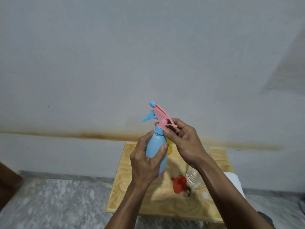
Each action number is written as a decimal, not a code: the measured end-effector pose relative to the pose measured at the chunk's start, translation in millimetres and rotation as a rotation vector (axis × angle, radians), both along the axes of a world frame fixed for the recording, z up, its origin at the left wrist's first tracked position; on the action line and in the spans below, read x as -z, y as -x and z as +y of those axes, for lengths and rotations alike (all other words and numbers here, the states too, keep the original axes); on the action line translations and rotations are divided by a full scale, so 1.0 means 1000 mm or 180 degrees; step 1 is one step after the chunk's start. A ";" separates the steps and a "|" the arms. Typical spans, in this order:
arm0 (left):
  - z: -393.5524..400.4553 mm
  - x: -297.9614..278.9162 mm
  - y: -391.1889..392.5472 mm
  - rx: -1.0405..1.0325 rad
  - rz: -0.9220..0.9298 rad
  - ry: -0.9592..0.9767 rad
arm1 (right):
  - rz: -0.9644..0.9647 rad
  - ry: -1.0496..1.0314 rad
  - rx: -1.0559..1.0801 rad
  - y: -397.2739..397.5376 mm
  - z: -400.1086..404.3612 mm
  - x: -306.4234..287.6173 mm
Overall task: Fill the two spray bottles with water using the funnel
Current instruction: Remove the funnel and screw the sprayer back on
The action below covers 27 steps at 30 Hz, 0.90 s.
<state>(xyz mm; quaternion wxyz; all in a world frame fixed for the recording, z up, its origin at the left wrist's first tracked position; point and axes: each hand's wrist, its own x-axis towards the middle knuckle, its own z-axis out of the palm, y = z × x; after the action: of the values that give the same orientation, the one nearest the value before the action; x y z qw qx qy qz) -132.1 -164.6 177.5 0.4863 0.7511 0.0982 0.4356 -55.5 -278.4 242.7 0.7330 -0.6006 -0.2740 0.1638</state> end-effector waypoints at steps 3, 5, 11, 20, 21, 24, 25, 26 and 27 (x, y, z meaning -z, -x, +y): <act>-0.001 0.000 -0.002 0.0028 0.0005 0.0005 | -0.0120 0.0169 -0.0105 -0.005 -0.004 -0.004; -0.001 -0.001 -0.002 0.0048 -0.0010 0.0006 | -0.0212 0.0291 -0.0112 -0.008 -0.006 -0.006; -0.004 -0.007 -0.006 0.0111 0.0042 0.0042 | -0.0431 0.0474 0.0003 -0.014 -0.005 -0.007; -0.007 -0.011 -0.015 0.0129 0.0103 0.0407 | -0.0464 0.0519 0.0268 -0.018 0.000 -0.006; -0.007 -0.011 -0.016 0.0126 0.0103 0.0416 | -0.0455 0.0543 0.0291 -0.019 -0.001 -0.005; -0.007 -0.014 -0.020 0.0141 0.0086 0.0389 | -0.0404 0.0574 0.0487 -0.021 0.000 -0.003; -0.007 -0.016 -0.022 0.0144 0.0075 0.0381 | -0.0404 0.0586 0.0538 -0.022 0.000 -0.002; -0.007 -0.017 -0.023 0.0144 0.0065 0.0378 | -0.0378 0.0579 0.0538 -0.023 0.000 -0.002; -0.007 -0.018 -0.025 0.0142 0.0048 0.0373 | -0.0303 0.0530 0.0488 -0.023 0.001 -0.001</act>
<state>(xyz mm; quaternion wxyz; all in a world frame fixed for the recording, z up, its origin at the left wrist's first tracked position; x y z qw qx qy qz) -107.1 -171.7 195.3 0.5383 0.7266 0.1105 0.4125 -32.7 -277.8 243.4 0.6771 -0.6857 -0.2473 0.1006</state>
